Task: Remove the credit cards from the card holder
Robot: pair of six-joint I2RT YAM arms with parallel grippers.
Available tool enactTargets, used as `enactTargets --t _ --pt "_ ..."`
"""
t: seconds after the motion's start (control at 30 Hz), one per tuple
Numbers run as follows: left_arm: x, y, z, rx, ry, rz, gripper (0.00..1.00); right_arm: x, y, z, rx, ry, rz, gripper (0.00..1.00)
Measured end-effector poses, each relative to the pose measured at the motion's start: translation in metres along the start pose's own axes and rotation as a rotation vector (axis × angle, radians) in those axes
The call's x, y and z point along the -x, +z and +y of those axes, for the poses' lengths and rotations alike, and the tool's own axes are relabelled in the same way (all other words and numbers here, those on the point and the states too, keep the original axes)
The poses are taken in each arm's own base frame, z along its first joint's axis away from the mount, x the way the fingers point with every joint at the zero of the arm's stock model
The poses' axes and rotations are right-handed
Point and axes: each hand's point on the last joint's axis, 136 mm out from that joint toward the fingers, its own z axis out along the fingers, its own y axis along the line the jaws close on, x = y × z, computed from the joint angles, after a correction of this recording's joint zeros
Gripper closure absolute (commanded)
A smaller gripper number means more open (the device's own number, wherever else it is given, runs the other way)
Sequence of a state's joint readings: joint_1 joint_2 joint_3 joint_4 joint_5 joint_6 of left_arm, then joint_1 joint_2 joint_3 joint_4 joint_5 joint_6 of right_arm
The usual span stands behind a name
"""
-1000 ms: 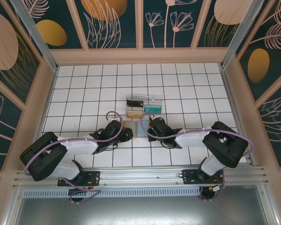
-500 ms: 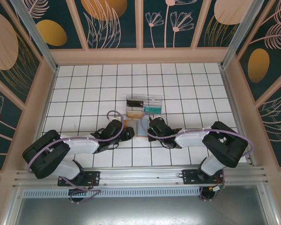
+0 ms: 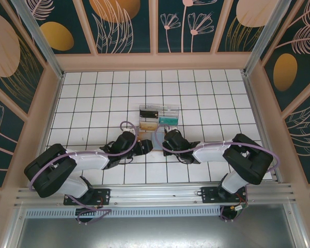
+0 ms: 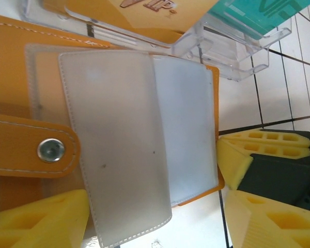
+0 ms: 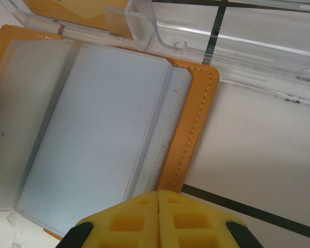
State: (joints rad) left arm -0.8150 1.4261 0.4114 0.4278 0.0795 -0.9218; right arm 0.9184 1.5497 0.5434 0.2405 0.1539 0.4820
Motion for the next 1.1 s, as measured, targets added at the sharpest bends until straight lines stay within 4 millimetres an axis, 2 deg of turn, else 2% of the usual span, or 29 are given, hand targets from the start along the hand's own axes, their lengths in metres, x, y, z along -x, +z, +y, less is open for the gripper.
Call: enactTargets --t 0.43,0.57,0.77,0.97,1.1 --pt "0.004 0.0 -0.014 -0.062 0.006 -0.009 0.3 0.0 0.0 0.0 -0.002 0.006 -0.002 0.91" --pt "0.006 0.004 -0.027 -0.092 0.014 -0.002 0.31 -0.001 -0.003 -0.002 -0.007 0.023 -0.01 0.89" --pt "0.005 0.014 -0.055 -0.147 0.038 0.006 0.32 -0.003 -0.023 -0.018 -0.027 0.072 -0.053 0.83" --pt "-0.011 0.037 -0.063 -0.159 0.038 0.063 0.34 0.011 -0.045 -0.037 -0.019 0.173 -0.138 0.82" --pt "-0.02 0.05 -0.07 -0.167 0.04 0.095 0.36 0.013 -0.053 -0.042 -0.009 0.204 -0.164 0.81"
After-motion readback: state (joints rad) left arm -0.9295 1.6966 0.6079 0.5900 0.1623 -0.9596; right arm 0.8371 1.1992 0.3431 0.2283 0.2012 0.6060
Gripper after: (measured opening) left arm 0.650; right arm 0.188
